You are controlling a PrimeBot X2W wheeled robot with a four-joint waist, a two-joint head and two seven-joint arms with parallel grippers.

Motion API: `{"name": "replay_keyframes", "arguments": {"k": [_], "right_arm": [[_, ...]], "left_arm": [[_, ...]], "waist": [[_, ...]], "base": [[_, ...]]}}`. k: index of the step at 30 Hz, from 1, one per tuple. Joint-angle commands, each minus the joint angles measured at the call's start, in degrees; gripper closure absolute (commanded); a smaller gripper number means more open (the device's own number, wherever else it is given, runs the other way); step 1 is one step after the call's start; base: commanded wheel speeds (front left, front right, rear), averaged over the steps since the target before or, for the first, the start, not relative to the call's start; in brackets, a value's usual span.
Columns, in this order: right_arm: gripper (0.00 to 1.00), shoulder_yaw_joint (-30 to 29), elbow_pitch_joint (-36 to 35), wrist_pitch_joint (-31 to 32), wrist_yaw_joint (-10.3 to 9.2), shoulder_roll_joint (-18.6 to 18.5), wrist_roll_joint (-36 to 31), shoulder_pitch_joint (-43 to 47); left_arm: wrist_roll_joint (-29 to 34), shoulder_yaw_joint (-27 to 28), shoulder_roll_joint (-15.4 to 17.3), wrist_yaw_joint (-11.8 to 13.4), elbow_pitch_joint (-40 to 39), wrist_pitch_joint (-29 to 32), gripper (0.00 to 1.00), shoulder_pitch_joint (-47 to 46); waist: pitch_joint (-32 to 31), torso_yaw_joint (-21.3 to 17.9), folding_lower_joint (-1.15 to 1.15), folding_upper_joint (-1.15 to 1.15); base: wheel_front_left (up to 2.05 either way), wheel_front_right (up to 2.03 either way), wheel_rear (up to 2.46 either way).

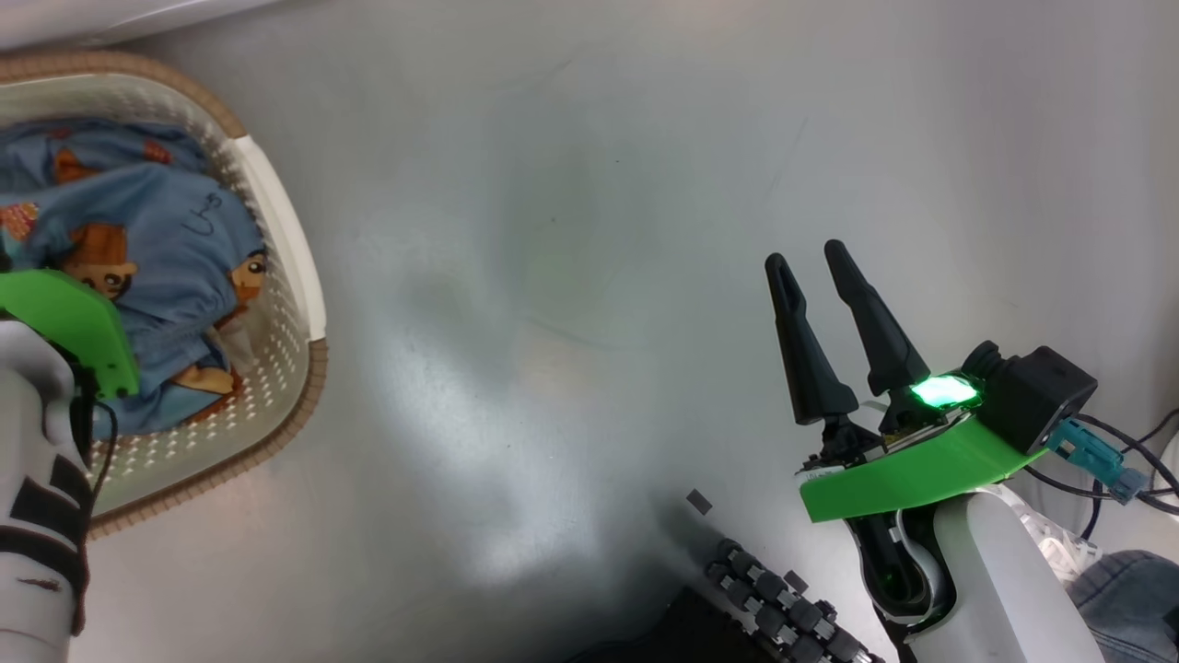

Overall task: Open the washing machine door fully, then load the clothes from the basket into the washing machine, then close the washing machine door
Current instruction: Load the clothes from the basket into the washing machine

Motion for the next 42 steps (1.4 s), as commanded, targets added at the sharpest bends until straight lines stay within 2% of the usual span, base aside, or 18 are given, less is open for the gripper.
{"name": "replay_keyframes", "arguments": {"k": [1,10,14,25,42], "right_arm": [[0.00,0.80,-1.10,-0.68,0.09,-0.24,-0.58,0.77],[0.00,-0.39,-0.63,-0.68,0.09,-0.24,-2.14,0.94],[0.00,-1.36,-0.65,-0.68,0.09,-1.07,-3.09,1.61],[0.00,-2.93,-0.56,-0.68,0.09,-3.32,-4.05,4.61],[0.00,-4.69,0.22,-0.68,0.09,-5.90,-5.28,11.40]], "left_arm": [[-0.32,0.72,1.13,0.13,0.02,-1.10,1.00,0.79],[-2.61,1.10,-2.30,-0.95,-0.08,-8.81,1.00,4.59],[-3.97,1.29,-4.72,-1.84,-1.10,-11.91,1.00,8.12],[-6.05,1.66,-8.95,-3.20,-7.08,-13.95,1.00,15.69],[-7.89,3.31,-12.81,-4.19,-29.37,-14.05,1.00,35.90]], "waist": [[-0.18,0.56,0.00,0.00],[-4.78,4.56,0.00,0.00],[-8.68,7.65,0.00,0.00],[-17.41,13.12,0.00,0.00],[-32.62,18.16,0.00,0.00]], "base": [[0.00,0.00,0.00],[0.00,0.00,0.00],[0.00,0.00,0.00],[0.00,0.00,0.00],[0.00,0.00,0.00]]}}
